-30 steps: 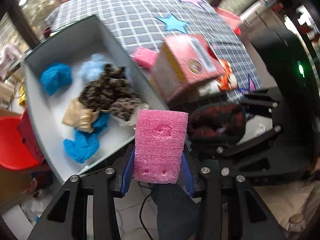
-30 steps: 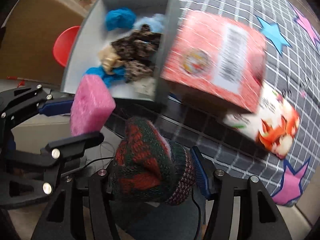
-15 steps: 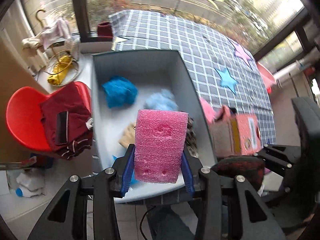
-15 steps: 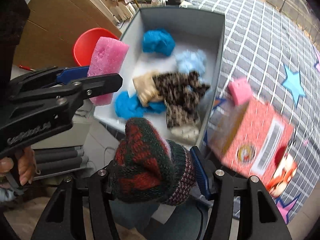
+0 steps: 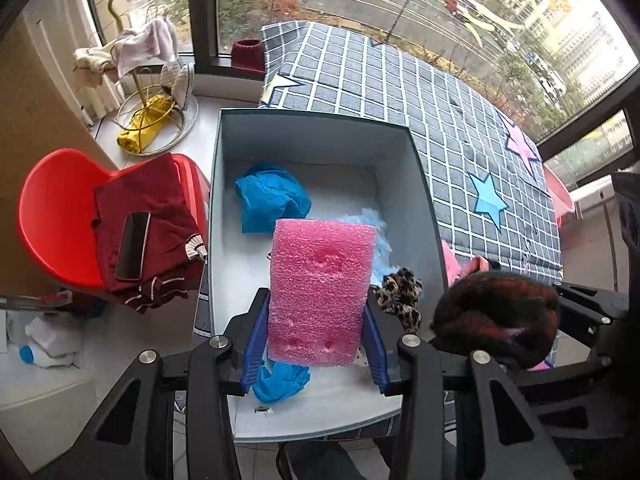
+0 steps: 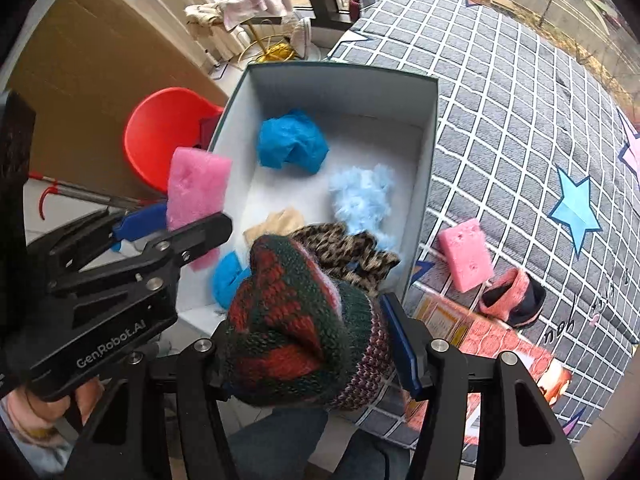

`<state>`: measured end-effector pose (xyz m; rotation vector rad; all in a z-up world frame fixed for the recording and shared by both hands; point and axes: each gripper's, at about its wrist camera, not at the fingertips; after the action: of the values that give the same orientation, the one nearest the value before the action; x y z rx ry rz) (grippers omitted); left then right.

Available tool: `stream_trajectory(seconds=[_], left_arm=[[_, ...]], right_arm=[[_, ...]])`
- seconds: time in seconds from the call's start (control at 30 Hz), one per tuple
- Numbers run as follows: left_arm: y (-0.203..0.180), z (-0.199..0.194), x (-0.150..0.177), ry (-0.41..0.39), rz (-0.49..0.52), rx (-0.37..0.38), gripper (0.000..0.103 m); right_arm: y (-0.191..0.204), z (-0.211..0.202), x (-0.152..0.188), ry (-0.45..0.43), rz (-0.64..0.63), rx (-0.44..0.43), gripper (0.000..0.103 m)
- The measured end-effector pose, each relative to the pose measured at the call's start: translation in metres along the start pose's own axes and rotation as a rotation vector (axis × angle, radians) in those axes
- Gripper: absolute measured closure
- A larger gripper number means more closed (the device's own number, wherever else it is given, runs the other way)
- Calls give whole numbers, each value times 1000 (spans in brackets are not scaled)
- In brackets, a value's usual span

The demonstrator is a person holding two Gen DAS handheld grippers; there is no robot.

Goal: Organize soft objects
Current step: 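Carry the pink sponge and knit hat with both tools over the white box, then open both tools to drop the pink sponge and knit hat into the box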

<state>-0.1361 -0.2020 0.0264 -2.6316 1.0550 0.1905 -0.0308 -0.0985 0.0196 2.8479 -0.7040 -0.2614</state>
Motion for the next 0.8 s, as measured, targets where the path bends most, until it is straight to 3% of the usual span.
stream_trajectory(seconds=[0.8], left_arm=[[-7, 37, -26, 30, -31, -68, 57]], right_arm=[[-35, 4, -53, -42, 122, 9, 43]])
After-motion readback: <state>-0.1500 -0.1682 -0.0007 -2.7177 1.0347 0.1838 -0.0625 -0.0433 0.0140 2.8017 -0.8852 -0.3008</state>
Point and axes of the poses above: each gripper's, at about its wrist camera, not at the fingertips, and z roughly the way its jaws point, y to its left, x to its underside, and after that the axes turned 7 degrees about -z, right-handed
